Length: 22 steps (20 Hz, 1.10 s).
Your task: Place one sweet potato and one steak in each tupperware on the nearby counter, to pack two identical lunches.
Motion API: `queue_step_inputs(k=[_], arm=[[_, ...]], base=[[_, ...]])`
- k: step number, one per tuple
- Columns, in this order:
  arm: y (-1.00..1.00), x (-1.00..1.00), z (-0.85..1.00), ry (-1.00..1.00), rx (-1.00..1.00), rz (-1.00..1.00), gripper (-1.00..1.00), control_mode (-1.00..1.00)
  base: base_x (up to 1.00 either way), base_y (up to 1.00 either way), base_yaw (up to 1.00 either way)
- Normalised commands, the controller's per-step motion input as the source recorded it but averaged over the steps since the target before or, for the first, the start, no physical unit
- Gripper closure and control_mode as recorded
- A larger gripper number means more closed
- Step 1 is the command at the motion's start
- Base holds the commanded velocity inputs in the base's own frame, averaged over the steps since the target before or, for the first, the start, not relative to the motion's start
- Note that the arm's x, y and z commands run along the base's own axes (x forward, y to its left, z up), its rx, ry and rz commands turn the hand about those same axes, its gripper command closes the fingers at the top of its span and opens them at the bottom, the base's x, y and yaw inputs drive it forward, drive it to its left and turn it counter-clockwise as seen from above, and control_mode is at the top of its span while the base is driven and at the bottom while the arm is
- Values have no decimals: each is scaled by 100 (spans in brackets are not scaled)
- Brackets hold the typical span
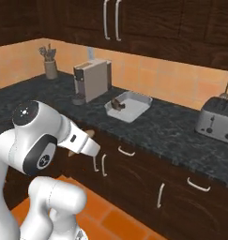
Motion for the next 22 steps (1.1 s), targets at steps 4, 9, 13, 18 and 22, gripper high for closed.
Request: queue_step_inputs(k=[4,9,13,18,22], arm=[[0,0,0,0,0,0,100,100],[0,0,0,0,0,0,100,100],[0,0,0,0,0,0,100,100],[33,41,-51,9,-2,-1,100,-100],[37,84,-89,23,0,0,100,-100]], base=[[100,39,-25],[100,1,-16],[100,0,-13],[33,8,-3],[0,0,0]])
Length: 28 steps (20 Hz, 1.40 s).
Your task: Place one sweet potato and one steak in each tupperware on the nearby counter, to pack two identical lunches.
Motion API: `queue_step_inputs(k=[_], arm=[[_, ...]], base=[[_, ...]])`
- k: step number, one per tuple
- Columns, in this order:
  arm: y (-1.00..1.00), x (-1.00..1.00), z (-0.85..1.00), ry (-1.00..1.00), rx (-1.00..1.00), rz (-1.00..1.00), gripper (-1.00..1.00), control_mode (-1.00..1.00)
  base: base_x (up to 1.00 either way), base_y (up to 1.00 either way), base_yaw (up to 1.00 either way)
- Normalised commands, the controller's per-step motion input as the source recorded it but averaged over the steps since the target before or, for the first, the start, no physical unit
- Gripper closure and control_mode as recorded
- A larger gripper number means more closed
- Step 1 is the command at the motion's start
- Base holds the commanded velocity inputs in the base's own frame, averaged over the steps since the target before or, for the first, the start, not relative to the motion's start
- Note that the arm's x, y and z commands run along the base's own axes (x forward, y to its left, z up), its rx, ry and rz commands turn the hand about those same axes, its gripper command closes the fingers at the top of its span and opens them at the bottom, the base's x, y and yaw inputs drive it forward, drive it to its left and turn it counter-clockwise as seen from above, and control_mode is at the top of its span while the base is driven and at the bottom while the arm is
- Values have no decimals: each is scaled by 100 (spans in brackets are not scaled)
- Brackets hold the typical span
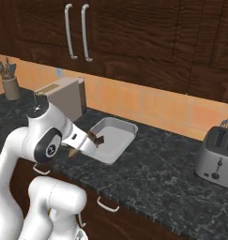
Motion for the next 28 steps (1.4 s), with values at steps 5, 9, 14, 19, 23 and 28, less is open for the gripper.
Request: queue_step_inputs(k=[5,9,14,19,23,28], arm=[[14,100,-37,18,0,0,100,-100],[-29,98,-41,0,6,0,100,-100],[-23,93,-40,4,1,0,100,-100],[-1,81,-44,6,0,0,100,-100],[-7,76,-44,14,0,0,100,-100],[-20,71,-42,15,0,2,100,-100]], base=[[0,0,0],[0,0,0],[0,0,0],[0,0,0],[0,0,0],[0,0,0]])
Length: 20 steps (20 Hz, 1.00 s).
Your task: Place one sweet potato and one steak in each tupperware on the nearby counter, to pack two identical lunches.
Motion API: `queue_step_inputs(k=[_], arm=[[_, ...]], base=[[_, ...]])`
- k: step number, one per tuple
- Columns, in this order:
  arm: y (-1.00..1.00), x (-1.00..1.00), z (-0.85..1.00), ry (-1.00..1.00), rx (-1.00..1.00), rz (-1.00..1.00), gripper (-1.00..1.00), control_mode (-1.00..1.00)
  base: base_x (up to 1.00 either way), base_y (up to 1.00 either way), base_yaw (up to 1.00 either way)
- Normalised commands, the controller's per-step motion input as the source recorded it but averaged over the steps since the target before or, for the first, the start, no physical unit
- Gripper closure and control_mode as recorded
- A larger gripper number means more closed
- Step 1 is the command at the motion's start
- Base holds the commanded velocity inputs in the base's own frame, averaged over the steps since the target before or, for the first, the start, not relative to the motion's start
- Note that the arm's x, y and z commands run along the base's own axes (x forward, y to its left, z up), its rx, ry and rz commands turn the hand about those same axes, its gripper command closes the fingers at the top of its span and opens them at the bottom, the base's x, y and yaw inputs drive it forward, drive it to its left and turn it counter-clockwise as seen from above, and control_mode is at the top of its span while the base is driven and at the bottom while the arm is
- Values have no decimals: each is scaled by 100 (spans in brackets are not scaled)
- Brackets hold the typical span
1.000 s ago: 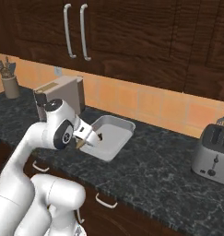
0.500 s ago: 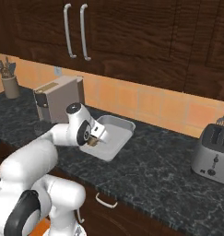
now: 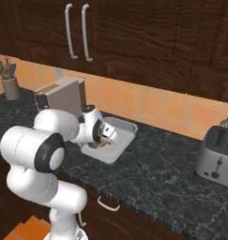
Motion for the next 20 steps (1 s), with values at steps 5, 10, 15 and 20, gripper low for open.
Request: queue_step_inputs(k=[5,10,15,20], arm=[[-21,33,-53,2,0,4,100,-100],[-25,-31,-65,-14,3,5,-100,-100],[-2,-47,-60,-21,0,1,-100,-100],[15,-7,-5,-3,0,0,-100,-100]], base=[[0,0,0],[0,0,0],[0,0,0],[0,0,0]])
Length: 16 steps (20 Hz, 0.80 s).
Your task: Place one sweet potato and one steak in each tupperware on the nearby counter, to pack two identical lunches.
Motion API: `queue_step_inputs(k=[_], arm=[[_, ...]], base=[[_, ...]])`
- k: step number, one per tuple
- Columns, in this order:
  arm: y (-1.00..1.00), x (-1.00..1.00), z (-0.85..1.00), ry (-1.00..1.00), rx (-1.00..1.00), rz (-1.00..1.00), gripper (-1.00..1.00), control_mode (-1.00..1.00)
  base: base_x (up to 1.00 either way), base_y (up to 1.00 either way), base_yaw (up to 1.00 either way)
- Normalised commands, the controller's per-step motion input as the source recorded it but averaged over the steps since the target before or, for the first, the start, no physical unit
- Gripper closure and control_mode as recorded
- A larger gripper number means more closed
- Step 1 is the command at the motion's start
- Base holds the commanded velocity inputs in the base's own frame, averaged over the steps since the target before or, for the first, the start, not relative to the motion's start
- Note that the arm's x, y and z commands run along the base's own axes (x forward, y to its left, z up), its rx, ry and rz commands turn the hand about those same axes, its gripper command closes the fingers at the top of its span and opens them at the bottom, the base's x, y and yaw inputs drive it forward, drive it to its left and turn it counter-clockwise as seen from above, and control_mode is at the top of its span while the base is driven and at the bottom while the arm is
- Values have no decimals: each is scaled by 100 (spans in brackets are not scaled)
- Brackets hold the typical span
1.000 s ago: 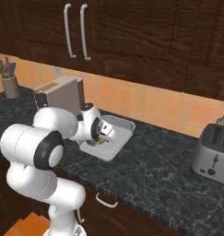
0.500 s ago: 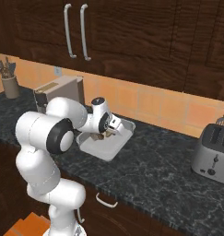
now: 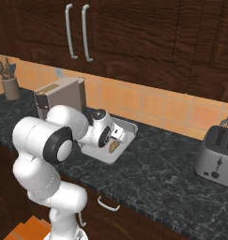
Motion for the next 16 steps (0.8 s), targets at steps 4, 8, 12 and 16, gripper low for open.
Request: queue_step_inputs(k=[4,8,12,16], arm=[[29,-76,58,-2,0,0,-100,-100],[12,-96,79,0,0,0,-100,-100],[0,-100,81,0,0,0,-100,-100],[0,-100,85,0,0,0,-100,-100]], base=[[0,0,0],[0,0,0],[0,0,0],[0,0,0]])
